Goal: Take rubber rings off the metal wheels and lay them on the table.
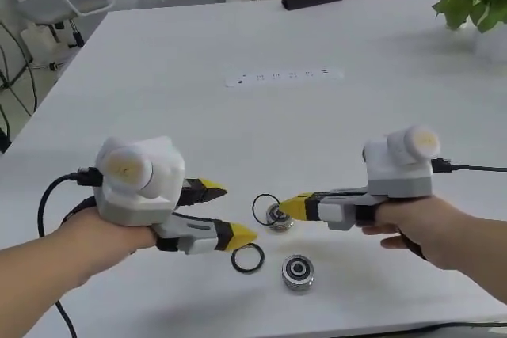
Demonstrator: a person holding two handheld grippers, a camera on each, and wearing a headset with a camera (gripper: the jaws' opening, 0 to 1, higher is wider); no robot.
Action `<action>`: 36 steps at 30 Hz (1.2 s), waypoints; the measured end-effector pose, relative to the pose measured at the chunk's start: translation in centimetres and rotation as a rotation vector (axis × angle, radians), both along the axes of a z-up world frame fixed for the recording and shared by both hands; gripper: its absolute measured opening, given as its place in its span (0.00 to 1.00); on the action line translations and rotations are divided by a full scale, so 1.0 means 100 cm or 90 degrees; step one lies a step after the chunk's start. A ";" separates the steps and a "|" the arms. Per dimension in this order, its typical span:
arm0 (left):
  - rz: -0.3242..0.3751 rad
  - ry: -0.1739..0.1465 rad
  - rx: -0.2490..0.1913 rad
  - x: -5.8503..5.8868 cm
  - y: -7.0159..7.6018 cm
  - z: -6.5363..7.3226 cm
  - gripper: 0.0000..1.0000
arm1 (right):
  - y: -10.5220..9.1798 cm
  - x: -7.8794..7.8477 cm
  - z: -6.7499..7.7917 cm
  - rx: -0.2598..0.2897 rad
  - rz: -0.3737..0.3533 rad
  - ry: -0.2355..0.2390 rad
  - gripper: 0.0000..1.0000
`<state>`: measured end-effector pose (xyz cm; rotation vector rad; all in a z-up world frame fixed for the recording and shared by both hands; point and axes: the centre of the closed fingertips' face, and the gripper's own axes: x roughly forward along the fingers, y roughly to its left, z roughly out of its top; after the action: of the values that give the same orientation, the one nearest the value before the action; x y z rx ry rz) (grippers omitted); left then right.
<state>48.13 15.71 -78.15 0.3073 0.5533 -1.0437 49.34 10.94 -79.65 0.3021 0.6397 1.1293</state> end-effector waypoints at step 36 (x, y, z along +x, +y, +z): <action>0.034 0.011 0.010 -0.034 0.047 -0.007 0.69 | 0.031 -0.039 -0.023 -0.037 0.094 0.054 0.00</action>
<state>44.73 20.39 -78.80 0.2964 0.5830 -0.9907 45.47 14.04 -81.94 0.2565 0.7780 1.2422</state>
